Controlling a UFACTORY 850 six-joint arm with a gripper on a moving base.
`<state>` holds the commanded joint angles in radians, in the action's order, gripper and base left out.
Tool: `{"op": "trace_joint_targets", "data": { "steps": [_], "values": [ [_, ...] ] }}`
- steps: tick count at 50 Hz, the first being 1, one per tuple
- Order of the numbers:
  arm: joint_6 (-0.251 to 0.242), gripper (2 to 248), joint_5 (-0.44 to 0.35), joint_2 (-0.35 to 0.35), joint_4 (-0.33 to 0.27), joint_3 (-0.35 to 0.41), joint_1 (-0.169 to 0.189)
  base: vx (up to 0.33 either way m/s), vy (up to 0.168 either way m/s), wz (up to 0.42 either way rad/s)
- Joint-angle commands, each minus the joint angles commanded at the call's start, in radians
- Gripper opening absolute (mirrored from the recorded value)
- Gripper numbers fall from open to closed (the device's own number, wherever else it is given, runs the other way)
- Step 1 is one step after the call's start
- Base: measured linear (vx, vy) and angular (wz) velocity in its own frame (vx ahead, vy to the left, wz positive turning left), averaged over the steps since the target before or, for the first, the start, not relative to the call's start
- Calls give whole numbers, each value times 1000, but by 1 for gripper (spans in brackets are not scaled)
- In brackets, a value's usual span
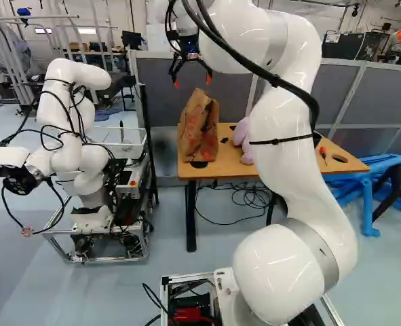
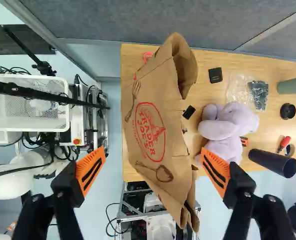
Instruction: Pick up the bag on the ground and place it on the table
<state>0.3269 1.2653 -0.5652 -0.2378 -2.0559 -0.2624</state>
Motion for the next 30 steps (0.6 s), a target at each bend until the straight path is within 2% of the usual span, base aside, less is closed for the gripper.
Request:
{"op": "trace_joint_targets", "data": {
  "steps": [30],
  "values": [
    [0,247,0,0,0,0,0,-79,-3,4]
  ]
}}
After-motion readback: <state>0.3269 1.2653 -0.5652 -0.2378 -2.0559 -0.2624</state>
